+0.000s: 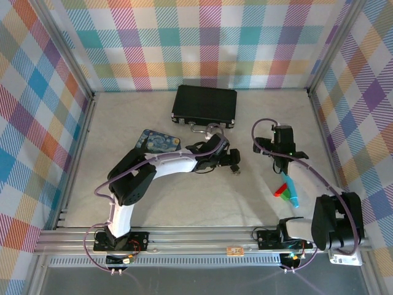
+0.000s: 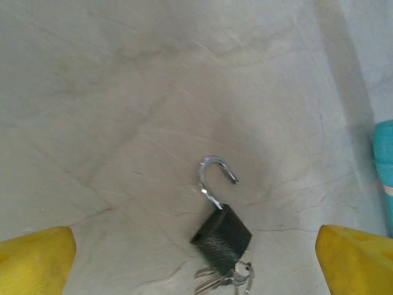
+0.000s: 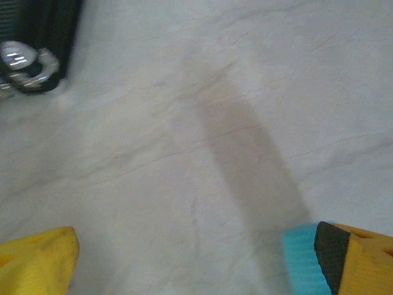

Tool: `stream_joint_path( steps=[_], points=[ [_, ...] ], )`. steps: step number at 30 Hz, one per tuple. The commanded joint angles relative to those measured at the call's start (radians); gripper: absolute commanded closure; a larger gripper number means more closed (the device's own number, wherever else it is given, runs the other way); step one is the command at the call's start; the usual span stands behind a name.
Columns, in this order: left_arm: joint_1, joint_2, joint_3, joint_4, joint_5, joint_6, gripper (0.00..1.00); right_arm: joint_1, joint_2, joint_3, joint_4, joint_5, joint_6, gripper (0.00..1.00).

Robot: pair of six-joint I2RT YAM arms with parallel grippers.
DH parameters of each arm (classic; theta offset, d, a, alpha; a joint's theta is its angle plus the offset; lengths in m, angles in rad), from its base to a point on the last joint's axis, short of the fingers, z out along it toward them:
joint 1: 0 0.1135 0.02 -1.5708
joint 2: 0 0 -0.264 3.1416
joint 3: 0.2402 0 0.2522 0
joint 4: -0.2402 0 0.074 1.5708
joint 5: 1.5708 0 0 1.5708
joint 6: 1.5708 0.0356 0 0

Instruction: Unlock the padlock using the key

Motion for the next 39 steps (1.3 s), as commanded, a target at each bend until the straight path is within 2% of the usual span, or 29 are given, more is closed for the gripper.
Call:
stream_joint_path(
  steps=[1,5,7,10,13,17,19,22,24,27,31,35,39],
  points=[
    [0.045,-0.162,-0.004,-0.075,-0.071,0.076,0.00,-0.011,0.072,-0.021,0.188,0.135,-0.084,0.01],
    [0.106,-0.287,-0.030,-0.147,-0.140,0.207,0.00,-0.016,0.179,-0.057,0.383,0.138,-0.143,0.01],
    [0.130,-0.344,-0.045,-0.223,-0.220,0.293,0.00,-0.018,0.212,-0.098,0.517,0.124,-0.162,0.01],
    [0.171,-0.426,-0.079,-0.279,-0.327,0.378,0.00,-0.041,0.238,-0.156,0.661,0.026,-0.155,0.00],
    [0.264,-0.525,-0.152,-0.304,-0.344,0.393,0.00,-0.064,0.211,-0.207,0.708,-0.050,-0.154,0.01],
    [0.426,-0.658,-0.283,-0.298,-0.392,0.377,0.00,-0.093,0.235,-0.300,0.921,-0.111,-0.140,0.01],
    [0.497,-0.716,-0.358,-0.271,-0.451,0.374,0.00,-0.094,0.233,-0.305,0.916,-0.119,-0.143,0.01],
    [0.555,-0.746,-0.447,-0.218,-0.579,0.393,0.00,-0.094,0.235,-0.307,0.927,-0.115,-0.144,0.01],
    [0.576,-0.733,-0.502,-0.146,-0.670,0.430,0.00,-0.095,0.234,-0.309,0.929,-0.115,-0.144,0.01],
    [0.581,-0.670,-0.613,0.087,-0.828,0.567,0.00,-0.095,0.232,-0.309,0.929,-0.115,-0.144,0.01],
    [0.601,-0.569,-0.688,0.275,-0.875,0.620,0.00,-0.094,0.232,-0.309,0.927,-0.115,-0.144,0.01],
    [0.606,-0.480,-0.793,0.604,-0.812,0.713,0.00,-0.094,0.232,-0.309,0.928,-0.116,-0.144,0.01],
    [0.632,-0.408,-0.783,0.731,-0.630,0.757,0.00,-0.095,0.232,-0.309,0.928,-0.115,-0.144,0.01]
  ],
)
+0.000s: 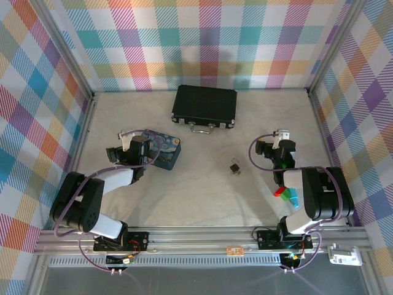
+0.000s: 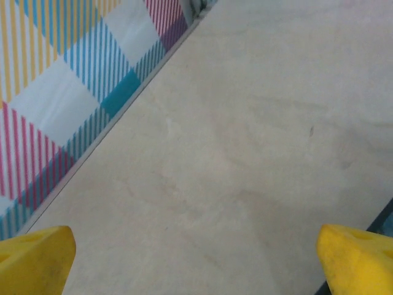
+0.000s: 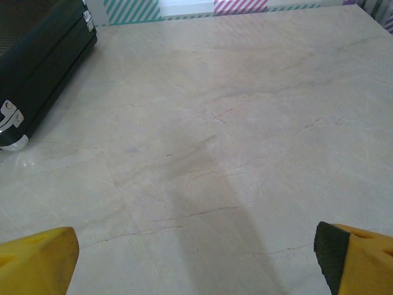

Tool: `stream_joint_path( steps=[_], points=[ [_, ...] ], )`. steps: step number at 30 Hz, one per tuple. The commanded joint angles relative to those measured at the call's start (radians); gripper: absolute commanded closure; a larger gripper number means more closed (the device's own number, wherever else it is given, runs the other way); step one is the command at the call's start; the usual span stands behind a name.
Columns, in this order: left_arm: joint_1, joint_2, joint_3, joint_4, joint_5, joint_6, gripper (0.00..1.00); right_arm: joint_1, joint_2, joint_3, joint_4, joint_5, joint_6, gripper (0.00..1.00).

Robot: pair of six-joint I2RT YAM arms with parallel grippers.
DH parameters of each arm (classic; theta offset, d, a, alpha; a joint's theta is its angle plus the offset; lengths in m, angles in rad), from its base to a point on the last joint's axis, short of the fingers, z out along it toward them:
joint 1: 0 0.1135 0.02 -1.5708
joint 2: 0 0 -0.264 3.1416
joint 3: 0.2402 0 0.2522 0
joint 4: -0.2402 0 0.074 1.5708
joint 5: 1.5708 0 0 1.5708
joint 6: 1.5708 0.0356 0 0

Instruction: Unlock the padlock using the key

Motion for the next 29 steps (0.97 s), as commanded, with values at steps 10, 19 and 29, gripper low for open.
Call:
stream_joint_path(
  steps=[10,19,29],
  points=[
    [0.194,-0.011,-0.190,0.382,0.469,-0.010,0.03,-0.003,0.005,-0.003,0.047,-0.013,-0.008,0.01],
    [0.213,0.057,-0.248,0.536,0.559,0.008,0.00,-0.003,0.005,-0.005,0.048,-0.014,-0.008,0.01],
    [0.198,0.074,-0.193,0.468,0.571,0.031,0.00,-0.004,0.007,-0.005,0.048,-0.023,-0.011,0.01]
  ],
)
